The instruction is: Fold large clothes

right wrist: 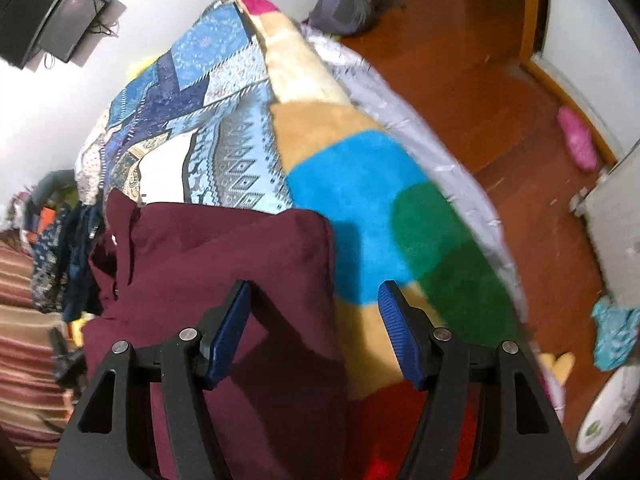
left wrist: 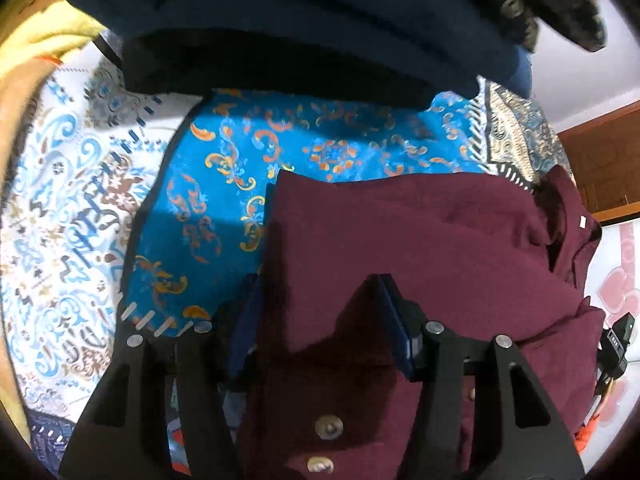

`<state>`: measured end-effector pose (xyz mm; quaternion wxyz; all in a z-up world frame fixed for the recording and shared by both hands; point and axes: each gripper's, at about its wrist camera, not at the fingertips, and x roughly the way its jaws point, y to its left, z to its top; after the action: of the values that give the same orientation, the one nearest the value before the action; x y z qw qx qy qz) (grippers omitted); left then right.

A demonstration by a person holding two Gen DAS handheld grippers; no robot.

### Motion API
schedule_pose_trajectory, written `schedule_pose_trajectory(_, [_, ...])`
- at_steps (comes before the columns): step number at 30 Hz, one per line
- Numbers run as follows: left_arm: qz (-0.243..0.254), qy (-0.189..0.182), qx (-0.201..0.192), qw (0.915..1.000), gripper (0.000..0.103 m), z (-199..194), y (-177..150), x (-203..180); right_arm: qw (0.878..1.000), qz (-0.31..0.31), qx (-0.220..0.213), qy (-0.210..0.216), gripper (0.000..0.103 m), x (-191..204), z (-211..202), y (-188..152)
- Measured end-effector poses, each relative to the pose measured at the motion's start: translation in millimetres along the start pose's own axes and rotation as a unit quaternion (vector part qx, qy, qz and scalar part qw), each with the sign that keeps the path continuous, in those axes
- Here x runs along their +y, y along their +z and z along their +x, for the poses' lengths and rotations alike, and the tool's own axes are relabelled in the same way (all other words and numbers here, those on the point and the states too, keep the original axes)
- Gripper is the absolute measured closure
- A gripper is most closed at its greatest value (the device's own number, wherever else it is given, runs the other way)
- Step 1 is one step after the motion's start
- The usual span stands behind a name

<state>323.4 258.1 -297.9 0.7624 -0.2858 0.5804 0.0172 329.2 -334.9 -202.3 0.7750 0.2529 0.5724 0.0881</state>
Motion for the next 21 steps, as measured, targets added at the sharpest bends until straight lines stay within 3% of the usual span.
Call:
schedule_pose_trajectory(3, [-0.02,-0.026,-0.005,0.9994,0.045,3.4,2.7,5.5,1.0,-0.001,0.004,0.018,0.043,5.3,4.7,-0.9])
schedule_pose_trajectory(4, [-0.025,-0.035,-0.013,0.999,0.045,2.6,3.5,6.9,1.0,-0.003,0.003,0.017,0.051,8.0,4.7,-1.0])
schedule_pose_trajectory(7, [-0.028,-0.037,-0.022,0.9987,0.063,2.6,6.0,7.8,1.0,-0.01,-0.011,0.002,0.064,16.7,-0.1,-4.6])
schedule_pose_trajectory(9, [-0.011,-0.022,-0.022,0.9995,0.082,2.8,5.1,0.7,1.0,-0.014,-0.022,-0.005,0.078,17.5,-4.9,-4.8])
schedule_pose_trajectory(10, [-0.001,-0.011,-0.023,0.9997,0.087,4.1,5.9,-3.9,0.999,-0.017,-0.028,-0.005,0.085,19.1,-7.7,-5.3])
schedule_pose_trajectory(13, [0.046,0.045,-0.04,0.9971,0.097,-3.1,2.2,-25.8,0.999,-0.029,-0.042,0.006,0.094,25.9,-18.3,-5.7])
schedule_pose_trajectory(17, [0.117,0.107,-0.092,0.983,0.101,-32.6,-4.6,-64.9,0.995,-0.067,-0.07,0.002,0.096,46.7,-40.0,-4.5])
schedule_pose_trajectory(21, [0.166,0.129,-0.163,0.964,0.101,-84.8,-7.1,-100.5,0.989,-0.108,-0.101,0.007,0.097,75.8,-60.3,1.2])
